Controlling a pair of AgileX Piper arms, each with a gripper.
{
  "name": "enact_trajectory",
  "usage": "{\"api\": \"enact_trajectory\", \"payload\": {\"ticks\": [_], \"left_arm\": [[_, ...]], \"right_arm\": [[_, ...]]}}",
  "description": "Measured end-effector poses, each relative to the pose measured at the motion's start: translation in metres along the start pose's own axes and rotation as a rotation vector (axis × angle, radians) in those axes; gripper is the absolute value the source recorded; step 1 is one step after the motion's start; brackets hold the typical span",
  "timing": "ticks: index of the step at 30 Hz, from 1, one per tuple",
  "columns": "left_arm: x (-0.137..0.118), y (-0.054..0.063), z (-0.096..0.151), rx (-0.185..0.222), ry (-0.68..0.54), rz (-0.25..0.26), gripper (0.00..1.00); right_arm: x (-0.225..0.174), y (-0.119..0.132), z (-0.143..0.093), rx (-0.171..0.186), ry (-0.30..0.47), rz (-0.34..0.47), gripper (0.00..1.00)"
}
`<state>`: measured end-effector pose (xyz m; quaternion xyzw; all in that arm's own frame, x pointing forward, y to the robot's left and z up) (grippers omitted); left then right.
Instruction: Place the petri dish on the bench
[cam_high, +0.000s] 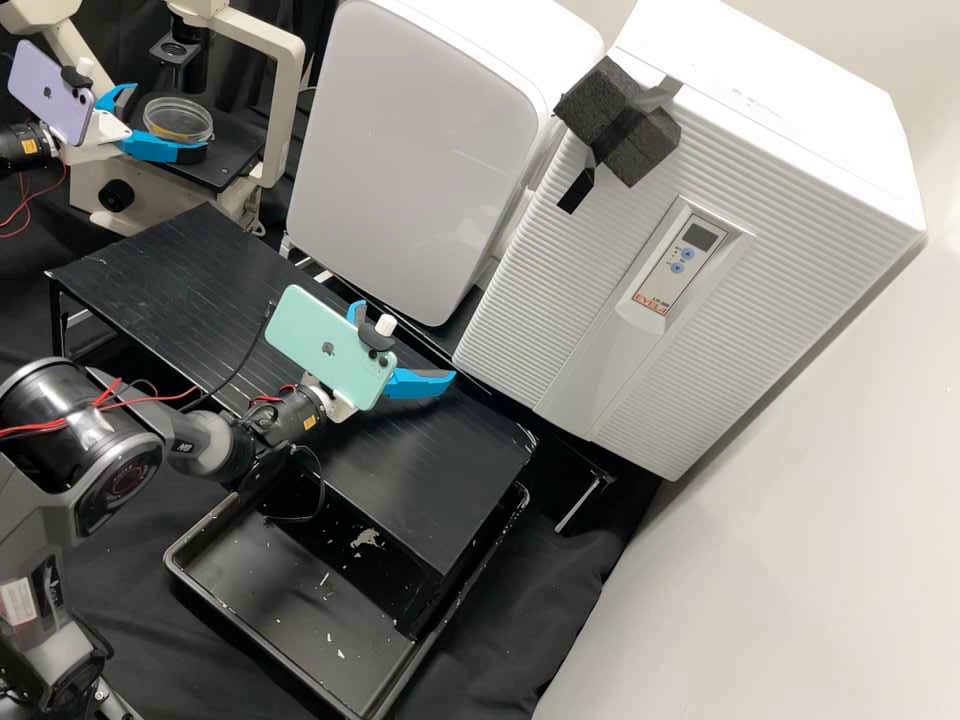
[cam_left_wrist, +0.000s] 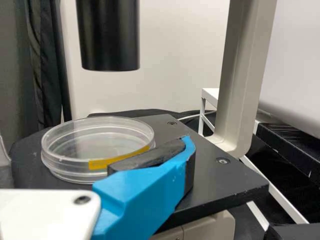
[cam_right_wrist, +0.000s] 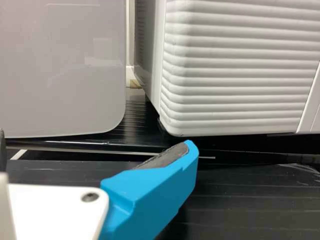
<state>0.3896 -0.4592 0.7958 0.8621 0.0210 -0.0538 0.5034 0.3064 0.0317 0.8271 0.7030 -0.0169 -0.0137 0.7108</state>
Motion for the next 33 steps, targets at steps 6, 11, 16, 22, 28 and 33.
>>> {"api": "enact_trajectory", "payload": {"ticks": [6,11,16,22,28,33], "left_arm": [[0.001,-0.0014,-0.0006,-0.003,-0.002,0.015,0.0],[0.0013,-0.0016,-0.0009,-0.006,-0.002,0.024,0.0],[0.0013,-0.0013,-0.002,-0.015,0.003,0.025,0.0],[0.0012,-0.0005,-0.0049,-0.018,0.011,0.027,0.0],[0.0011,-0.0003,-0.0054,-0.026,0.012,0.027,0.0],[0.0004,-0.0007,-0.0064,-0.025,0.012,0.03,0.0]], "right_arm": [[0.0,0.0,0.0,0.0,0.0,0.0,1.0],[0.0,0.0,0.0,0.0,0.0,0.0,1.0],[0.0,0.0,0.0,0.0,0.0,0.0,1.0],[0.0,0.0,0.0,0.0,0.0,0.0,1.0],[0.0,0.0,0.0,0.0,0.0,0.0,1.0],[0.0,0.0,0.0,0.0,0.0,0.0,1.0]]}}
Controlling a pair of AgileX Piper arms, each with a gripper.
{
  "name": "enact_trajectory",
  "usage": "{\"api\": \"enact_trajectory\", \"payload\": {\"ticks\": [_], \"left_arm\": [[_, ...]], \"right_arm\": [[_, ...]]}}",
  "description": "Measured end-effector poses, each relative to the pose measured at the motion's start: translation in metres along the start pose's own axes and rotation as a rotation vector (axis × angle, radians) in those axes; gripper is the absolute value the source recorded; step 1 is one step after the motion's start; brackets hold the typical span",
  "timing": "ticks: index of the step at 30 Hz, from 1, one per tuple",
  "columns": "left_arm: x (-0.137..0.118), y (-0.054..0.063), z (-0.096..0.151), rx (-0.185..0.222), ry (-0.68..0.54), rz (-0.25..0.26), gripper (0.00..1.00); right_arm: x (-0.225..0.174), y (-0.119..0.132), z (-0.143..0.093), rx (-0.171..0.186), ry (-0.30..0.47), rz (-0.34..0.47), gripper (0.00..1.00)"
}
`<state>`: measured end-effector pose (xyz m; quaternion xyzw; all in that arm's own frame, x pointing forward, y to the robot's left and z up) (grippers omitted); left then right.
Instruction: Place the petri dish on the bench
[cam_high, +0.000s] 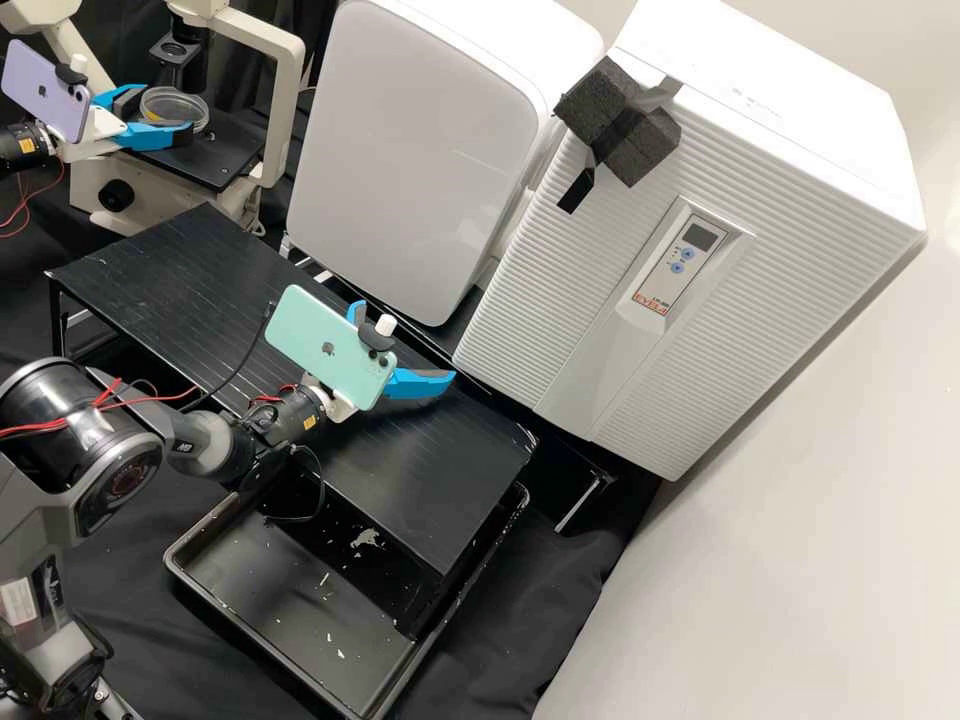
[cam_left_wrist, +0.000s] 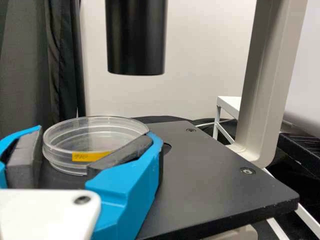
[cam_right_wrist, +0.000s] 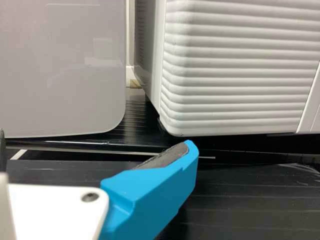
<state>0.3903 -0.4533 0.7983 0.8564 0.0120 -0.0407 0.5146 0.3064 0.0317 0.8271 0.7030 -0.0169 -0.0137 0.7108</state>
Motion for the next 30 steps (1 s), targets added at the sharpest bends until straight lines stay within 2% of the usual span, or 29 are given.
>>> {"api": "enact_trajectory", "payload": {"ticks": [18,24,30], "left_arm": [[-0.006,-0.001,-0.004,-0.002,-0.014,0.0,0.0],[-0.022,0.008,0.003,-0.012,-0.055,-0.025,0.0],[-0.04,0.021,0.015,0.016,-0.123,-0.025,0.0]], "right_arm": [[0.0,0.0,0.0,0.0,0.0,0.0,1.0],[0.0,0.0,0.0,0.0,0.0,0.0,1.0],[0.0,0.0,0.0,0.0,0.0,0.0,1.0]]}}
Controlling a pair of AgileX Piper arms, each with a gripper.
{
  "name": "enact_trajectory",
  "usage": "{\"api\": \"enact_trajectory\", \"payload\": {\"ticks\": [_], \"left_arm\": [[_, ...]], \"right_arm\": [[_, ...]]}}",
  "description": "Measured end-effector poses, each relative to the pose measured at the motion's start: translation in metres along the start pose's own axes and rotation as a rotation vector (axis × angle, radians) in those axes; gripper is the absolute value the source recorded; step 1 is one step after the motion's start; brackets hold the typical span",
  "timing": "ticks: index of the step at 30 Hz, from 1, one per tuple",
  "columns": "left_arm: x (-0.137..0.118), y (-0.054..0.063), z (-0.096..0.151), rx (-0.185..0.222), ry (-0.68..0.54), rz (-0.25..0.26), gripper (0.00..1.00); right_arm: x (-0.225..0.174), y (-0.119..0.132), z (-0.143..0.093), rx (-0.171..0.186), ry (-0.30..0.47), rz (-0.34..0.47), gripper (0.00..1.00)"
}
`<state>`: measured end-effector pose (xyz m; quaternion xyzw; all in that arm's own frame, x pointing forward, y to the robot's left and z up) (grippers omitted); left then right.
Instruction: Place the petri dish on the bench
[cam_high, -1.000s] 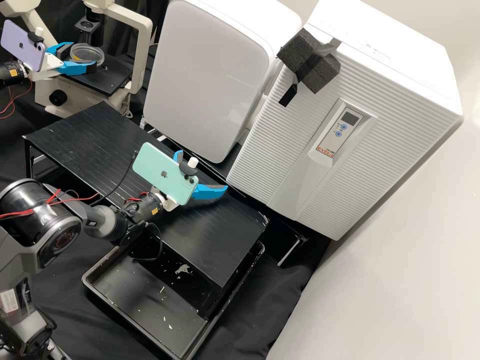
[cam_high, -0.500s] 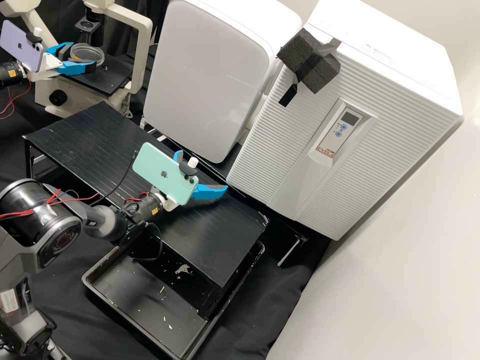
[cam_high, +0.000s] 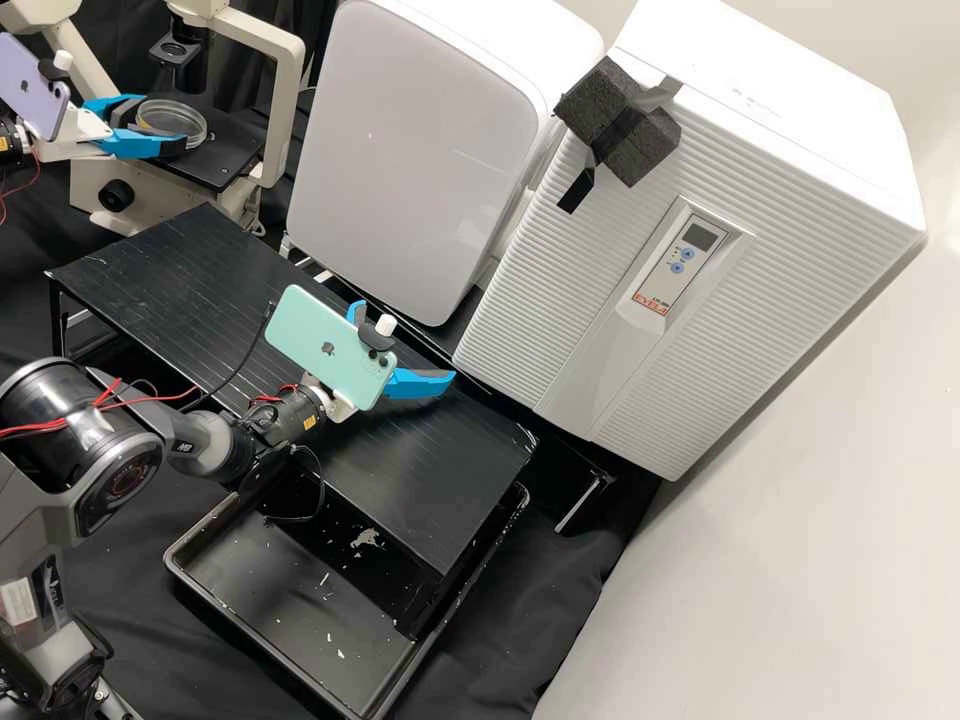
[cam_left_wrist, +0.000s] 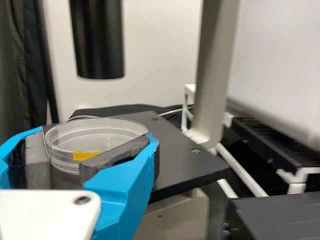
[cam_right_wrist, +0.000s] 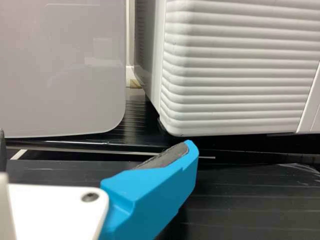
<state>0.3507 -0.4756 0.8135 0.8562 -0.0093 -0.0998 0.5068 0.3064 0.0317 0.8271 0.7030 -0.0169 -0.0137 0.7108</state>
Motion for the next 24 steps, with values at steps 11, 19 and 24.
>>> {"api": "enact_trajectory", "payload": {"ticks": [11,19,24], "left_arm": [[-0.007,0.006,0.008,0.005,-0.025,0.014,0.0],[-0.016,0.007,0.022,-0.01,-0.057,0.014,0.0],[-0.023,0.002,0.054,0.005,-0.169,0.002,0.0]], "right_arm": [[0.0,0.0,0.0,0.0,0.0,0.0,1.0],[0.0,0.0,0.0,0.0,0.0,0.0,1.0],[0.0,0.0,0.0,0.0,0.0,0.0,1.0]]}}
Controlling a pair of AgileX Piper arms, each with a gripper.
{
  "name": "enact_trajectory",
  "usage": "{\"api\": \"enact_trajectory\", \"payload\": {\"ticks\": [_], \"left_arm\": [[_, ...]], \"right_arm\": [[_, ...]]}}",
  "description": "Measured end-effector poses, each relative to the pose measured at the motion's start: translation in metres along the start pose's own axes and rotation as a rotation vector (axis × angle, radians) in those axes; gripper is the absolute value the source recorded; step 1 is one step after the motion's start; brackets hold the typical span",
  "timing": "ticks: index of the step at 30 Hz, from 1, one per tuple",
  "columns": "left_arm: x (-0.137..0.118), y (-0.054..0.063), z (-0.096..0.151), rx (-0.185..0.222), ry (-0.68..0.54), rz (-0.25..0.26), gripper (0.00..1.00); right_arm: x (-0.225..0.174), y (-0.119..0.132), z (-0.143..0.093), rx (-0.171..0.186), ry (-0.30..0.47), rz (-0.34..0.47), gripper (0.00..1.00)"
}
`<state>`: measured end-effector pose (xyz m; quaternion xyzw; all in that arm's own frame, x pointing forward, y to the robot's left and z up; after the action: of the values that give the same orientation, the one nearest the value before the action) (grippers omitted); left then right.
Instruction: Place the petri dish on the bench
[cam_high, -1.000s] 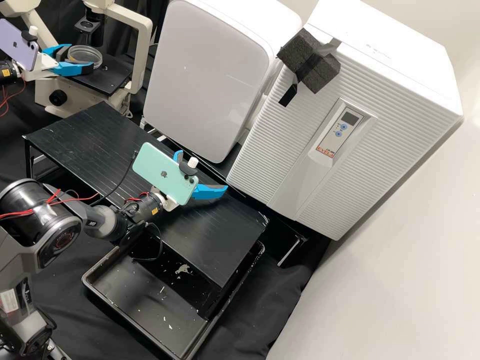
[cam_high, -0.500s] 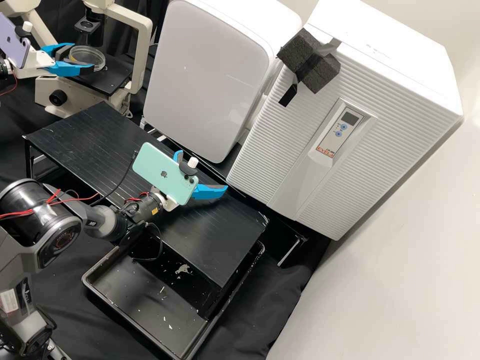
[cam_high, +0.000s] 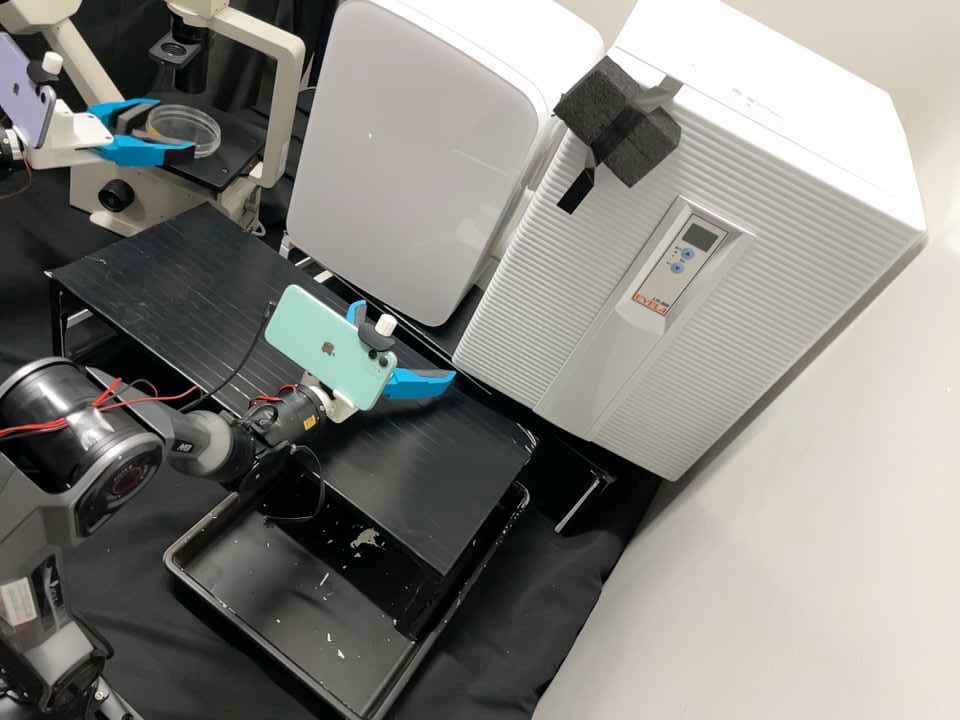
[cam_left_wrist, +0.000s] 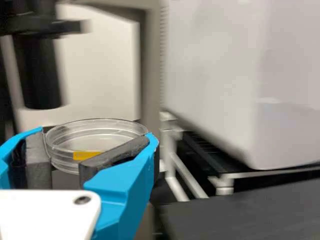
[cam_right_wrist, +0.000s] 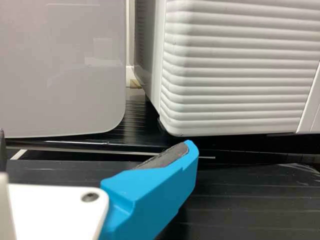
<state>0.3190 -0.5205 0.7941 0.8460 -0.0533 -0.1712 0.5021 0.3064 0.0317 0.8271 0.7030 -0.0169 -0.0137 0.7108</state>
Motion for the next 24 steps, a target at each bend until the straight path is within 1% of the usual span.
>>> {"api": "enact_trajectory", "payload": {"ticks": [4,6,7,10,11,13,16,19,22,24], "left_arm": [[-0.003,-0.006,0.033,0.022,-0.129,-0.028,0.0],[-0.005,-0.008,0.051,0.048,-0.204,-0.042,0.0],[-0.007,-0.01,0.064,0.067,-0.262,-0.054,0.0],[-0.01,-0.016,0.088,0.107,-0.379,-0.065,0.0],[-0.012,-0.018,0.095,0.114,-0.413,-0.07,0.0],[-0.012,-0.019,0.107,0.138,-0.47,-0.075,0.0],[-0.008,-0.024,0.12,0.153,-0.526,-0.087,0.0],[0.001,-0.032,0.133,0.167,-0.576,-0.103,0.0],[0.011,-0.043,0.14,0.173,-0.599,-0.151,0.0],[0.016,-0.05,0.143,0.167,-0.598,-0.187,0.0]], "right_arm": [[0.0,0.0,0.0,0.0,0.0,0.0,1.0],[0.0,0.0,0.0,0.0,0.0,0.0,1.0],[0.0,0.0,0.0,0.0,0.0,0.0,1.0],[0.0,0.0,0.0,0.0,0.0,0.0,1.0],[0.0,0.0,0.0,0.0,0.0,0.0,1.0],[0.0,0.0,0.0,0.0,0.0,0.0,1.0],[0.0,0.0,0.0,0.0,0.0,0.0,1.0],[0.0,0.0,0.0,0.0,0.0,0.0,1.0],[0.0,0.0,0.0,0.0,0.0,0.0,1.0],[0.0,0.0,0.0,0.0,0.0,0.0,1.0]]}}
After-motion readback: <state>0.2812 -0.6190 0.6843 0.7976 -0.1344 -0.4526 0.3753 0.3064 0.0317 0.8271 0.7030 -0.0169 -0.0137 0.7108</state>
